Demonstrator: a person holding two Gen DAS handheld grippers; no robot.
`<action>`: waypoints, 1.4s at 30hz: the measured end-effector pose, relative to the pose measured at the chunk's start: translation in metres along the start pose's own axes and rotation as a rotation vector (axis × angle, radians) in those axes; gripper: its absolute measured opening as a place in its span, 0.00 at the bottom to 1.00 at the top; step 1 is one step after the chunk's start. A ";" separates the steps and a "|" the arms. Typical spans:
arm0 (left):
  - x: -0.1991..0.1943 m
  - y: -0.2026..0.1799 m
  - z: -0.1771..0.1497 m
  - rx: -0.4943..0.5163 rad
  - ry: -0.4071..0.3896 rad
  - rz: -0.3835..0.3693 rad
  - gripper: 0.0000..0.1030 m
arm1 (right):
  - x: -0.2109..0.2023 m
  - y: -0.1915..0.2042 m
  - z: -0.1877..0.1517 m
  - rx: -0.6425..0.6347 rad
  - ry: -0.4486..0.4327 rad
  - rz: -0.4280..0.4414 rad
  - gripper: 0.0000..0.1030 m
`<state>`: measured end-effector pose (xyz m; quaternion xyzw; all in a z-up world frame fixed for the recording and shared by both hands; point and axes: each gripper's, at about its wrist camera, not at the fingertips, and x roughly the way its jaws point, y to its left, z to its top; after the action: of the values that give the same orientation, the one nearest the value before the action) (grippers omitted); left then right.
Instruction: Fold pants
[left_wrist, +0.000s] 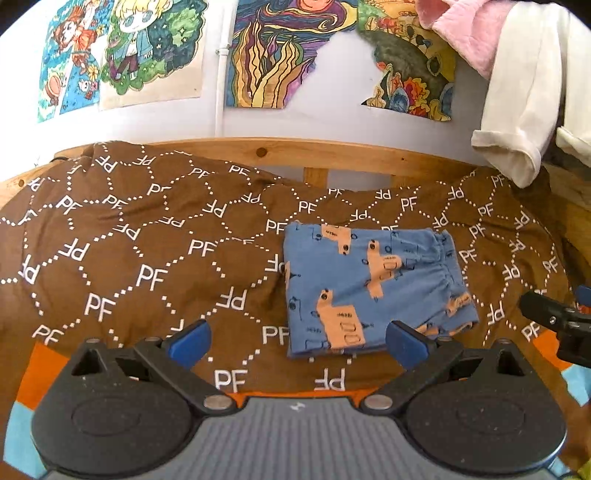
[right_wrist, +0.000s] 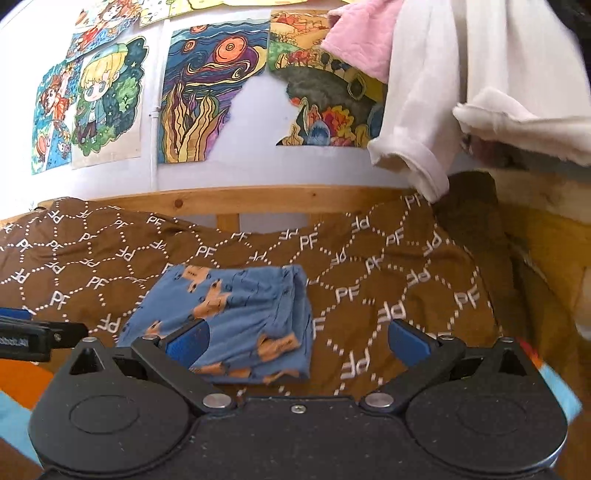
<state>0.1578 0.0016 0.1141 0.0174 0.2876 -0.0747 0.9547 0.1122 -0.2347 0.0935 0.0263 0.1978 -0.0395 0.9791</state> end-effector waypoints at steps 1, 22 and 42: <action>-0.002 0.000 -0.002 0.007 0.002 0.005 1.00 | -0.005 0.002 -0.002 0.000 0.000 -0.005 0.99; -0.024 0.011 -0.039 0.003 0.031 0.052 1.00 | -0.021 0.016 -0.041 0.020 0.032 0.004 0.99; -0.021 0.008 -0.040 0.029 0.055 0.083 1.00 | -0.015 0.012 -0.045 0.060 0.087 0.023 0.99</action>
<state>0.1194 0.0156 0.0920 0.0452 0.3116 -0.0388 0.9483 0.0824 -0.2185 0.0585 0.0596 0.2384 -0.0330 0.9688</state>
